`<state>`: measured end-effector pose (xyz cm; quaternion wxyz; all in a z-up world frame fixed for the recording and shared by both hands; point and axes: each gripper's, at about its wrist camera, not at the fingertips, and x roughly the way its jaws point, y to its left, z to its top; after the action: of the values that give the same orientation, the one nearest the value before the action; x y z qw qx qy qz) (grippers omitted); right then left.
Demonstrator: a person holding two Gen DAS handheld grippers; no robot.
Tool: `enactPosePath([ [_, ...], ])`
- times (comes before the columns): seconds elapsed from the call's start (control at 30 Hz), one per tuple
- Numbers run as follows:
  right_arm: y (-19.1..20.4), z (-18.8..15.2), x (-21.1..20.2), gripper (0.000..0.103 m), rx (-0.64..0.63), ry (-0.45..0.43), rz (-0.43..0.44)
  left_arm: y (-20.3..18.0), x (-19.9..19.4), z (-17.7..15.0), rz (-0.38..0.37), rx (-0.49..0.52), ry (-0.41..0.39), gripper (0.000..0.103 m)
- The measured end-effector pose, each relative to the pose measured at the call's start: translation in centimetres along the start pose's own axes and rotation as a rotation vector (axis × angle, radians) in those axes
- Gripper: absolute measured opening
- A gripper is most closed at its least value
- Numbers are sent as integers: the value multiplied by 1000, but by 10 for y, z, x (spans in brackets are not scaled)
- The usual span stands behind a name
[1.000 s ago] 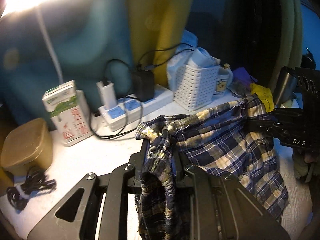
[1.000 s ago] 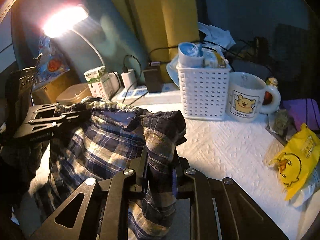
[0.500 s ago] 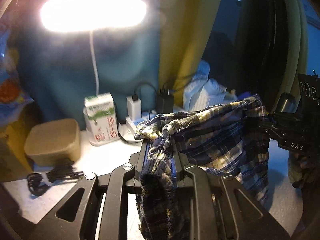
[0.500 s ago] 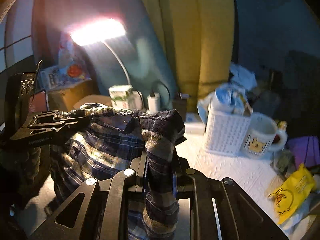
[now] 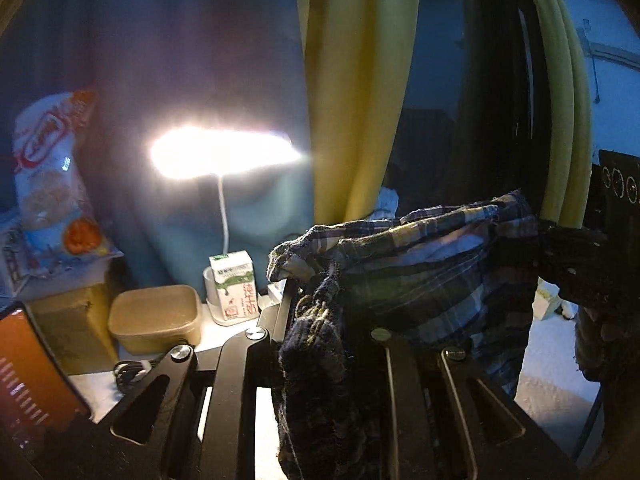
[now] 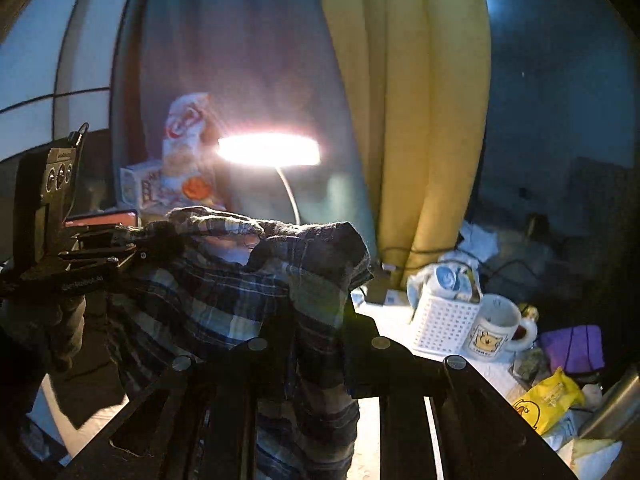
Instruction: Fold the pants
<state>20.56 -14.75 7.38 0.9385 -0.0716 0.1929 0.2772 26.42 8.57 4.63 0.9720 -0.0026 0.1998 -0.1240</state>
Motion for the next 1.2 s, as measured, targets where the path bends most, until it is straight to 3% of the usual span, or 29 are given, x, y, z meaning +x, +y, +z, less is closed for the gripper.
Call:
enactPosePath([
  [0.27, 50, 15, -45, 18, -69, -85, 28, 11, -78, 2, 51, -4, -89, 17],
  [0.7, 141, 16, -79, 18, -123, -143, 175, 50, -172, -24, 150, -28, -105, 17],
  [0.93, 172, 11, -67, 18, -124, -113, 232, 69, -174, -41, 168, -37, -60, 17],
  [1.2, 167, -1, -14, 18, -74, -7, 230, 96, -128, -64, 165, -97, 29, 17],
])
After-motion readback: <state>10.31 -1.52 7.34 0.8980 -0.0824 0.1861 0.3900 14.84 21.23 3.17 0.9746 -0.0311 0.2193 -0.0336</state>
